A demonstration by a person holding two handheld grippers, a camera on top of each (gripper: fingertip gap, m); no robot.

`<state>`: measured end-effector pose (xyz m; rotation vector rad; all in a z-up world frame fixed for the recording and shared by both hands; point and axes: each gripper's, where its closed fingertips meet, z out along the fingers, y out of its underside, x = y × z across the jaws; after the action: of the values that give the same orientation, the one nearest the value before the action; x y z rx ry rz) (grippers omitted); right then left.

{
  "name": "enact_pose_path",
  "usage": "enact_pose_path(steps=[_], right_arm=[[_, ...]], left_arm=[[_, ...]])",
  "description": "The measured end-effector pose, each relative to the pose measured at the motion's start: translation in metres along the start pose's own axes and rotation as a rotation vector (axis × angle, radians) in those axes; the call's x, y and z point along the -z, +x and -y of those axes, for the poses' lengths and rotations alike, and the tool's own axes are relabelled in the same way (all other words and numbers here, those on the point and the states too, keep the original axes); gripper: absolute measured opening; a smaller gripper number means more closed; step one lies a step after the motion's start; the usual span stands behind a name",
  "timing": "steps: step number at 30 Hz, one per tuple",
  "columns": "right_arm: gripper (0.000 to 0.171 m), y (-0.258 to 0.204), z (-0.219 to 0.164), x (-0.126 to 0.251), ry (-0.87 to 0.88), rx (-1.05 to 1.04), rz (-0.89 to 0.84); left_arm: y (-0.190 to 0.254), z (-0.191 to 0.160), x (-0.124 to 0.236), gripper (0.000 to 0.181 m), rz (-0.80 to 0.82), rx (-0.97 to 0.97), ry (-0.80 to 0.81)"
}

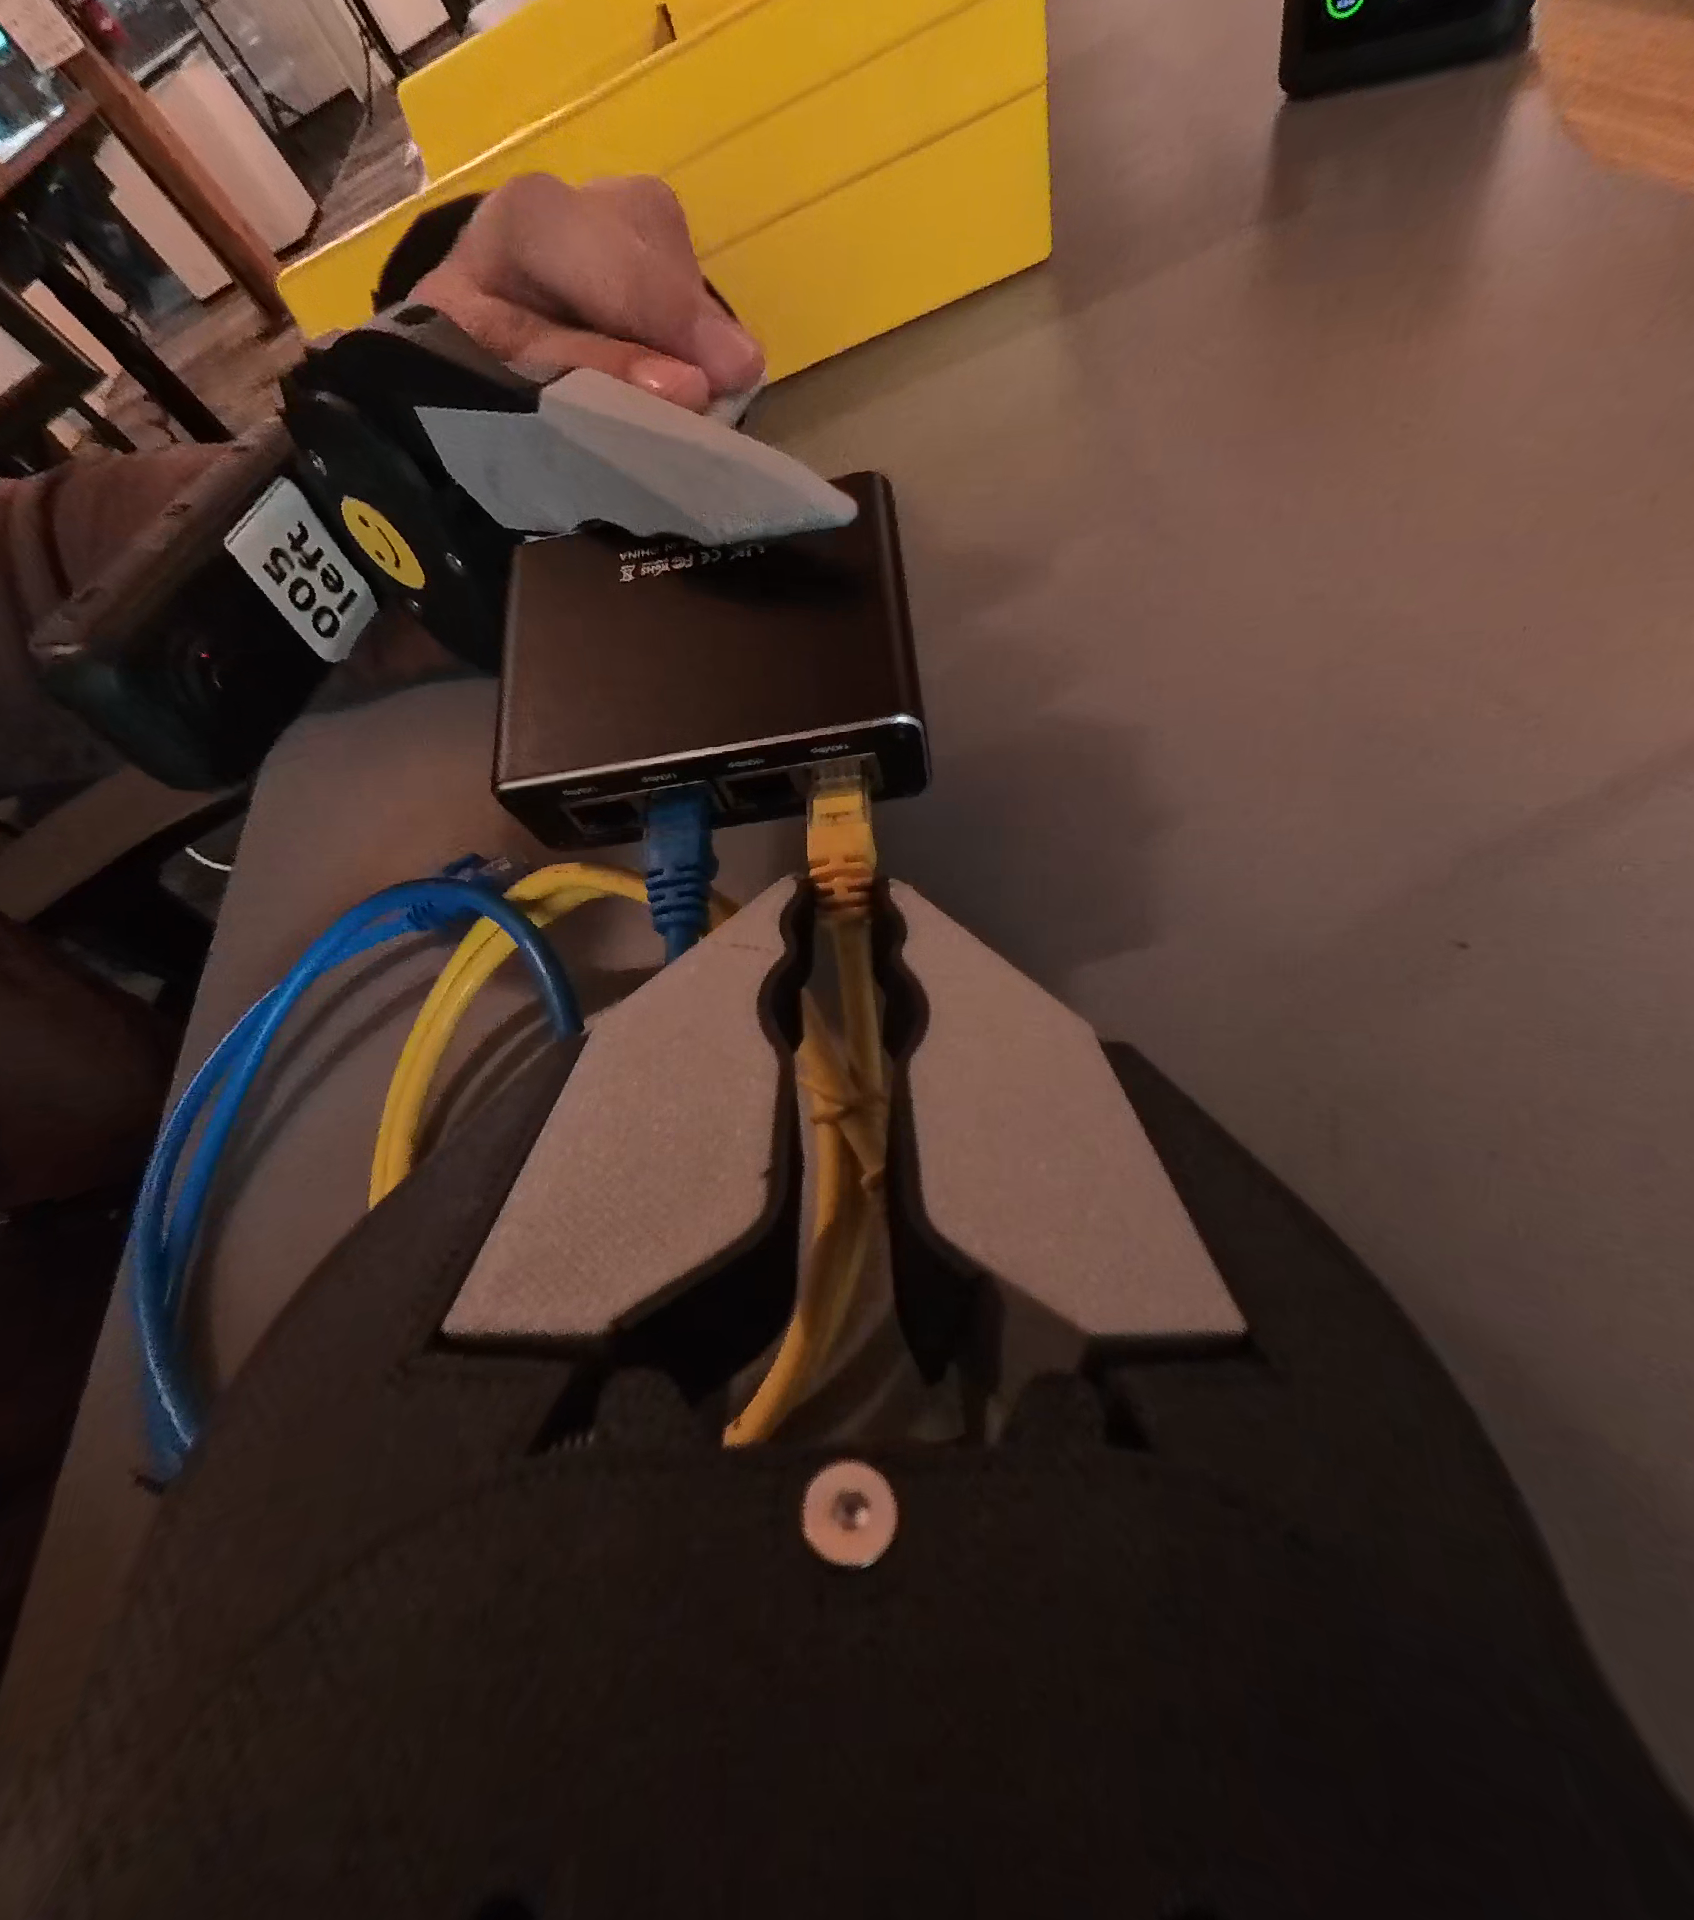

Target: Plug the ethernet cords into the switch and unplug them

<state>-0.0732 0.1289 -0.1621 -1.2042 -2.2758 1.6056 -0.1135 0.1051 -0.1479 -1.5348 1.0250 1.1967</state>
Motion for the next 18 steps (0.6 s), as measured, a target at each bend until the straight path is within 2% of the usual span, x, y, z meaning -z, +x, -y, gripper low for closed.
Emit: enact_pose_path(steps=[5, 18], right_arm=[[0.007, -0.006, 0.0018, 0.0022, 0.021, -0.019, 0.069], [0.007, -0.0069, 0.0053, 0.0046, 0.05, 0.04, 0.027]], left_arm=[[0.0025, 0.007, 0.0036, 0.034, 0.003, 0.027, 0.061], [0.0005, 0.0104, 0.0022, 0.034, 0.022, 0.031, 0.059]])
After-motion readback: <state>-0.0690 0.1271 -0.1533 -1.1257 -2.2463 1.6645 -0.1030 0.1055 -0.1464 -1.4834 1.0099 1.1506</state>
